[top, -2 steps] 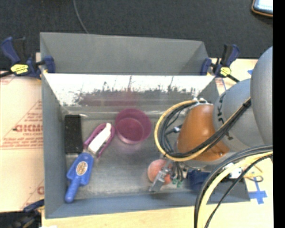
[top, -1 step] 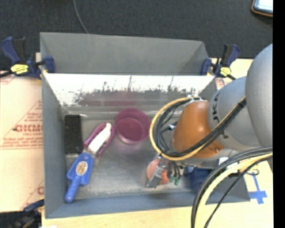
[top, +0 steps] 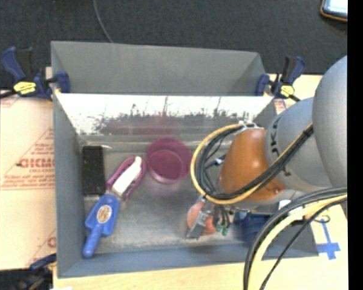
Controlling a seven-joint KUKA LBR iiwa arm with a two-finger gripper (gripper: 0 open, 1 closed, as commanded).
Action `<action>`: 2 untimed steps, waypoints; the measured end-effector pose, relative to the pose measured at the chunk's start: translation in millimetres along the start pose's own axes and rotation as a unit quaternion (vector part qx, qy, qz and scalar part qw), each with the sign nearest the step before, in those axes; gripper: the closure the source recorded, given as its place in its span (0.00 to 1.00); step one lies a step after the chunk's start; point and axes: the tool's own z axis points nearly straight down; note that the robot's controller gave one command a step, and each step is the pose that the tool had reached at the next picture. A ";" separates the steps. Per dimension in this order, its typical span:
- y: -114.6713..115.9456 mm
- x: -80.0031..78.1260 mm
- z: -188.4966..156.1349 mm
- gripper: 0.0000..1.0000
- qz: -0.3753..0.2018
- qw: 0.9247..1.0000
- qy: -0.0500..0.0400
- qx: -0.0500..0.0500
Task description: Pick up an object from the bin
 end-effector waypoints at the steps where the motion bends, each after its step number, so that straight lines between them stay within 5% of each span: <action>1: -0.8 1.1 -14.2 1.00 0.000 1.000 0.002 0.001; 2: -1.4 1.1 -63.7 1.00 -0.001 1.000 0.004 0.002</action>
Offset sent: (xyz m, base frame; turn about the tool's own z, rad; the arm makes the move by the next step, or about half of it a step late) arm -0.0011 -0.0001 0.0911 -0.0004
